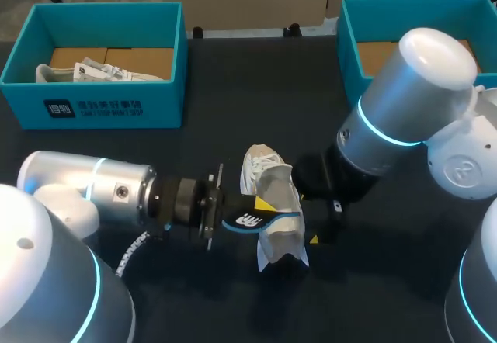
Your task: Take the shoe out of the shoebox, open the shoe tongue, remove and reinsert the insole, then place the shoe into the shoebox
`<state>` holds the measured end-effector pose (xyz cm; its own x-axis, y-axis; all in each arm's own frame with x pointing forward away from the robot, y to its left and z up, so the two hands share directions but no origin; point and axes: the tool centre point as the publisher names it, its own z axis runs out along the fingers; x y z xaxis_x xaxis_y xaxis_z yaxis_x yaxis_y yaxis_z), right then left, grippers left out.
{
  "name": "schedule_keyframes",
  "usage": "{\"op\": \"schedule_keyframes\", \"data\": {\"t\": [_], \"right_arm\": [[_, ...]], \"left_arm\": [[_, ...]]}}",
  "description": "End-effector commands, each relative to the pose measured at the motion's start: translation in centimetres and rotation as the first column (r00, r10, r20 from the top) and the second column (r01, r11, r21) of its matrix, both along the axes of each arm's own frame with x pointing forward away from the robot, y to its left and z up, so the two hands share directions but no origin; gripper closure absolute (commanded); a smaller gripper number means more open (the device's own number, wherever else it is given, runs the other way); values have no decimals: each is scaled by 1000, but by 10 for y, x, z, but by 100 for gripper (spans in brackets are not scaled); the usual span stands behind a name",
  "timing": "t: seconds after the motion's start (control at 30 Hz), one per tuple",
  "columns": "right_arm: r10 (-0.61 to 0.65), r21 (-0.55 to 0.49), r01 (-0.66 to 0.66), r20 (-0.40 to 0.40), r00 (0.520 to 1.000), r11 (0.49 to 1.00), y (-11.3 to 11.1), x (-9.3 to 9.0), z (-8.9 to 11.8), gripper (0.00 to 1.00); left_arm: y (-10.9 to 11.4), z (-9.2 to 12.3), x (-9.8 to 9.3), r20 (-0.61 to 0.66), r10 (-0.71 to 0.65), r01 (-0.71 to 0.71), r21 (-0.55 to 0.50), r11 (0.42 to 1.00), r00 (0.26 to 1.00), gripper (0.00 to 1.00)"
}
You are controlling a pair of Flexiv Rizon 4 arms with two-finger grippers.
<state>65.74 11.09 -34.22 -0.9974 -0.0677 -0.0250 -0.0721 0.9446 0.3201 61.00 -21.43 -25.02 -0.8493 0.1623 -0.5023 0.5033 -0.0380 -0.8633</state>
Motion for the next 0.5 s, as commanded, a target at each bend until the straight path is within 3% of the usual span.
{"op": "schedule_keyframes", "data": {"t": [0.03,0.3,0.5], "right_arm": [[1,3,-1,2,1000,1000,-1,-1,-1,0],[1,3,-1,2,1000,1000,-1,-1,-1,0],[1,3,-1,2,1000,1000,-1,-1,-1,0]], "left_arm": [[-13,-7,4,-10,4,-4,-3,1000,1000,100],[-21,-11,-7,-15,57,-57,-5,998,998,100],[-19,-12,-5,-27,111,-112,-33,993,993,100]]}}
